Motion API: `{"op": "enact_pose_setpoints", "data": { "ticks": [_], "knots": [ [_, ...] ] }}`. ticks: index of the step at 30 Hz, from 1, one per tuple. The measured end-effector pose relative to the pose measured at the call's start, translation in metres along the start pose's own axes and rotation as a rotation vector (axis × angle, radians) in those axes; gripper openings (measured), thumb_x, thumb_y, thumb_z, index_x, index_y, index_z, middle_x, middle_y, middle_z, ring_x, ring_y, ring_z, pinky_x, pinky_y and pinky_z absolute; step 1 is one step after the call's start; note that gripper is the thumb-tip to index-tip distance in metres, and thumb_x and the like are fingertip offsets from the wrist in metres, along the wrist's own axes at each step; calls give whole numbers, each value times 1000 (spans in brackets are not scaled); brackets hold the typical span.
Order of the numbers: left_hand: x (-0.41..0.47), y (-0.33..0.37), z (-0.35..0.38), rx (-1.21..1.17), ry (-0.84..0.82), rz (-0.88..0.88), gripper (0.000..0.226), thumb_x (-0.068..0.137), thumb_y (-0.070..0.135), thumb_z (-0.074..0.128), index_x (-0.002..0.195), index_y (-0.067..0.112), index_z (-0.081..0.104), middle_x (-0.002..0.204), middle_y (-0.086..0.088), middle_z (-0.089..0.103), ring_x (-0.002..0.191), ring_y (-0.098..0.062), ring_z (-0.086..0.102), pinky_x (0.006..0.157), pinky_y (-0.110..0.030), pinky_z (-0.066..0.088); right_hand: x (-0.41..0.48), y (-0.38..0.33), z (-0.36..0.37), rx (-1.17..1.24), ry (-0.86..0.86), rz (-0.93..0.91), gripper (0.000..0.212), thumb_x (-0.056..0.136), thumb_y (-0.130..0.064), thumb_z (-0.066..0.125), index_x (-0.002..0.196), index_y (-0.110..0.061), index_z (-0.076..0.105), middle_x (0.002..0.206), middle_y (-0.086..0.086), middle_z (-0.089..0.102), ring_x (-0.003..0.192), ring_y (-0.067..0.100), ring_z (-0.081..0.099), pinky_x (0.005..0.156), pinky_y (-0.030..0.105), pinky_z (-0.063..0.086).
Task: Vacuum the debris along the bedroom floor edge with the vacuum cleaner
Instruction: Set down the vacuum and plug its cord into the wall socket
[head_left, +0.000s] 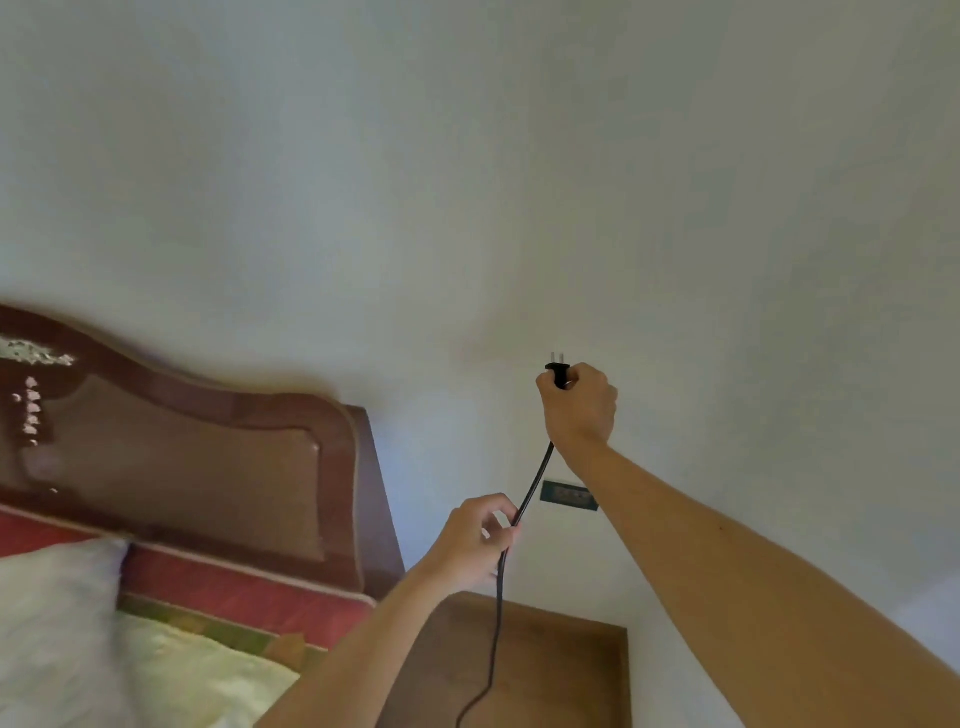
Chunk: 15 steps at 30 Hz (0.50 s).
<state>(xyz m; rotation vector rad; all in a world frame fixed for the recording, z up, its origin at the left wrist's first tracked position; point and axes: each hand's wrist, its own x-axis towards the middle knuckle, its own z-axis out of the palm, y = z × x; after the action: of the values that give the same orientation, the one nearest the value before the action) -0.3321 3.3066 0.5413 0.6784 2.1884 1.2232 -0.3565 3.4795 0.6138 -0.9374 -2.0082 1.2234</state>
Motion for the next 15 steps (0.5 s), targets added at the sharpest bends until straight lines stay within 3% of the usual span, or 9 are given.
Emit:
{"op": "enact_pose_setpoints", "data": {
  "ticks": [6, 15],
  "knots": [
    [33, -56, 48, -113, -108, -114, 2, 97, 19, 60, 95, 17, 60, 80, -9, 62, 80, -35, 70, 71, -46, 62, 14, 92, 20, -116, -1, 70, 21, 89, -25, 62, 90, -4, 63, 86, 10, 66, 79, 26, 56, 65, 37, 50],
    [72, -137, 108, -186, -225, -179, 15, 98, 20, 56, 83, 18, 58, 75, -4, 57, 72, -18, 60, 76, -49, 60, 26, 214, 58, -206, -1, 127, 19, 90, -19, 62, 79, -5, 59, 77, 8, 62, 69, 27, 61, 58, 38, 54]
  ]
}}
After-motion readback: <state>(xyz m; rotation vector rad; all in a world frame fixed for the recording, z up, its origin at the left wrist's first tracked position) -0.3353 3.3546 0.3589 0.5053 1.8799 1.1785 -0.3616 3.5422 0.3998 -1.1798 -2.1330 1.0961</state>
